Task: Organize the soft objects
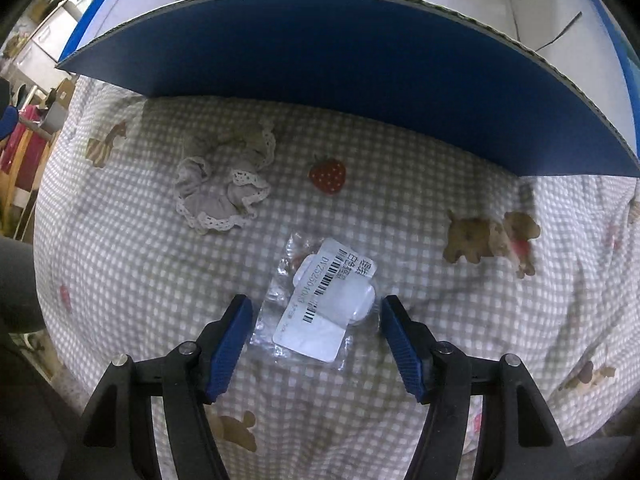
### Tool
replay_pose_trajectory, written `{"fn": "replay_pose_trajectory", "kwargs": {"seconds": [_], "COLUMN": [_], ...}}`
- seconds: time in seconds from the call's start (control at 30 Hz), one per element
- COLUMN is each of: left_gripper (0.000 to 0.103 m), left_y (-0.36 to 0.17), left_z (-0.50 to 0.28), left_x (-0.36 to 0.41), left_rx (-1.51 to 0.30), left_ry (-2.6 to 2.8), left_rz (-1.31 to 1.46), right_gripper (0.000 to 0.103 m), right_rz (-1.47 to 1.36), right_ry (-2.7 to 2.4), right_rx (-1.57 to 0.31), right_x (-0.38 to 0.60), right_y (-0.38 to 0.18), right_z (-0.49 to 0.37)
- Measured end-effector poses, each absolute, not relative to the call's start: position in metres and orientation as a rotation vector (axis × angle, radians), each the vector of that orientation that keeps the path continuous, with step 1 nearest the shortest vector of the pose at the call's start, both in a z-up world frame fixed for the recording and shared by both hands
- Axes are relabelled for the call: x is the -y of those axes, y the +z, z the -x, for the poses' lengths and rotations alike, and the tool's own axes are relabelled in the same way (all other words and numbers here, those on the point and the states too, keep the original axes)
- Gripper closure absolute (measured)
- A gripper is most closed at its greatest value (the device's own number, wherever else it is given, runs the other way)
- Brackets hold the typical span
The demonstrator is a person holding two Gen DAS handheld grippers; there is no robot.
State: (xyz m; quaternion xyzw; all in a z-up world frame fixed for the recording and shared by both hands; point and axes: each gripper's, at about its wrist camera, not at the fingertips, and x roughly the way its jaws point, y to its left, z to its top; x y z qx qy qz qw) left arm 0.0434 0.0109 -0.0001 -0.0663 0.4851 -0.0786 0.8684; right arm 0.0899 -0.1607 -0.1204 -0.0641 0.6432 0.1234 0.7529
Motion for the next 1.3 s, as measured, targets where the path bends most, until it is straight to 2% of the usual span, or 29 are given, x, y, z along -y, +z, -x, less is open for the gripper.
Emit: {"fn": "replay_pose_trajectory", "kwargs": {"seconds": [0.07,0.3,0.47,0.53,0.9,1.3], "left_gripper": [0.033,0.033,0.033,0.033,0.033,0.033], "left_y": [-0.001,-0.003,-0.004,-0.004,-0.018,-0.059], "left_z": [-0.044,-0.044,-0.043,-0.044,-0.046,-0.055], "left_x": [-0.010,-0.008,-0.008,-0.010,-0.007,0.043], "left_rx": [-1.019,-1.027,-1.025,-1.025,-1.068,-1.186], "left_ry": [-0.166,-0.165,-0.159,-0.154,-0.132,-0.151], "left_rz": [0.138,0.130,0.126,0.127,0.092,-0.083], "right_gripper": [0.042,0.042,0.065,0.067,0.068,0.069], "right_rz": [0.138,0.118,0.112,0.103,-0.065,-0.082], "right_ry": [0.286,0.286,0.338,0.355,0.329,0.229], "right_rx": [-1.393,-1.393,-1.364,-1.351,-1.279,-1.271], "right_x": [0.160,0.158,0.154,0.152,0.197,0.216], "right_y": [-0.119,-0.123,-0.118,-0.114,-0.074,-0.068], "right_z": [-0.093,-0.101,-0.104,-0.101,-0.076,-0.081]}}
